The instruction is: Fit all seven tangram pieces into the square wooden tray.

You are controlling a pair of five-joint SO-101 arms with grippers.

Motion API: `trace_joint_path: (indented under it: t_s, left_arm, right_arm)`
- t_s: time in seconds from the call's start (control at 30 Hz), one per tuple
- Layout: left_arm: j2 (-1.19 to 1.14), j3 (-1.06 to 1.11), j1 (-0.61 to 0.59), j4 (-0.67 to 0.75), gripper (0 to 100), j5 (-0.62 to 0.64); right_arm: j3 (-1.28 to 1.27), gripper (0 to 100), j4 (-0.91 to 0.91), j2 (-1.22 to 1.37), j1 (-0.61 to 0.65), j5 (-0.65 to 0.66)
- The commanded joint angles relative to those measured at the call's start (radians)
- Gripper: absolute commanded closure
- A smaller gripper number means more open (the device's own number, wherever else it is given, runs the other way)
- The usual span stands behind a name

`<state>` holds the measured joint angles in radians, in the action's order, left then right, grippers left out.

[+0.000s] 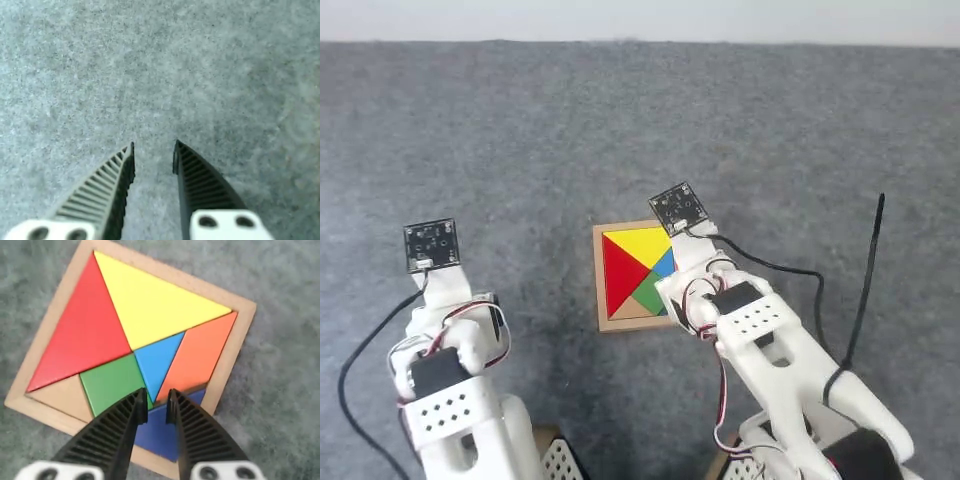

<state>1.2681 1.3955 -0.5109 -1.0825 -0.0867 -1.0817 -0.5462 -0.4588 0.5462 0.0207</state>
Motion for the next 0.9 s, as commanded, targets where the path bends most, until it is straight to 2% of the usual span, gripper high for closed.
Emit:
trace_joint_path:
  t_s: [0.0,0.13,0.2,0.27,0.4,0.5,0.7,0.8,0.87]
  left_arm:
    - [0.02,-0.007,-0.005,0.031,88,-0.005]
    - [0.025,-0.016,-0.003,0.018,89,-0.002]
    - [0.068,-0.03,-0.003,-0.025,93,-0.002]
    - [0.161,-0.005,0.005,-0.041,99,-0.002]
    - [0.42,0.116,0.069,-0.057,99,-0.008]
    - [0.588,0.153,0.101,-0.13,99,-0.009]
    - [0.532,0.165,0.135,-0.074,99,-0.009]
    - [0.562,0.189,0.143,-0.063,99,-0.009]
    - [0.557,0.206,0.18,-0.049,99,-0.009]
  right_arm:
    - [0.003,91.6,-0.007,-0.088,-0.024,0.009]
    - [-0.043,91.6,-0.042,-0.209,-0.074,0.009]
    - [-0.089,91.6,-0.041,-0.295,-0.104,0.009]
    - [-0.14,91.6,-0.041,-0.39,-0.125,0.009]
    - [-0.252,91.6,-0.041,-0.595,-0.16,0.009]
    - [-0.338,91.6,-0.042,-0.754,-0.18,0.009]
    - [-0.52,91.6,-0.05,-1.073,-0.237,0.014]
    - [-0.615,91.6,-0.065,-1.227,-0.262,0.106]
    - [-0.603,91.6,-0.202,-1.31,-0.295,0.181]
